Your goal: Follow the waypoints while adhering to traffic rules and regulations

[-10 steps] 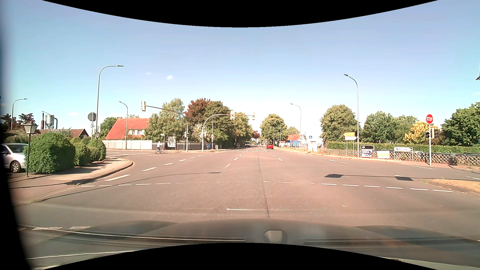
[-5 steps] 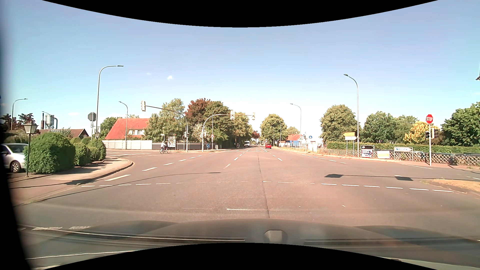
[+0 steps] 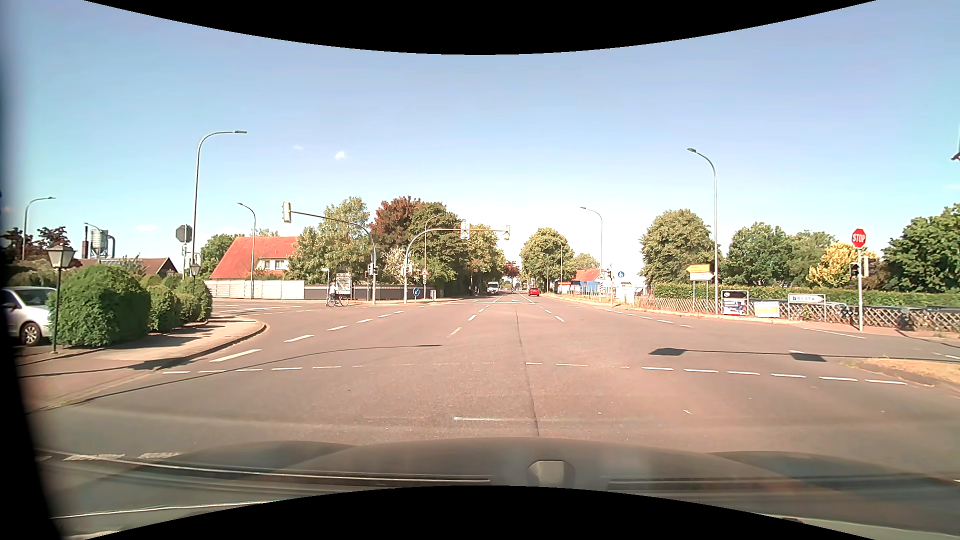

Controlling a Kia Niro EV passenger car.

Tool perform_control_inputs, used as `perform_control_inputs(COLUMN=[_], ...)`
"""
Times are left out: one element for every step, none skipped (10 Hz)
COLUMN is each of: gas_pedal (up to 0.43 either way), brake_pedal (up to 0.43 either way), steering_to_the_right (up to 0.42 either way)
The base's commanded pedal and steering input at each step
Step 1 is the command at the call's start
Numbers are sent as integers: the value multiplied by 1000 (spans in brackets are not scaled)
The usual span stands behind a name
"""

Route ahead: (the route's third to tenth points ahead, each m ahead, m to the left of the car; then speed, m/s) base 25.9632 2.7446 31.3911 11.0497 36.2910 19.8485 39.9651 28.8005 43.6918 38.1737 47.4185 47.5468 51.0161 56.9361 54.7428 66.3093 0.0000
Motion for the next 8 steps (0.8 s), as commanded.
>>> perform_control_inputs(gas_pedal=[0, 0, 0, 0, 0, 0, 0, 0], brake_pedal=[335, 335, 335, 335, 335, 335, 335, 335], steering_to_the_right=[8, 8, 8, 8, 8, 8, 8, 8])
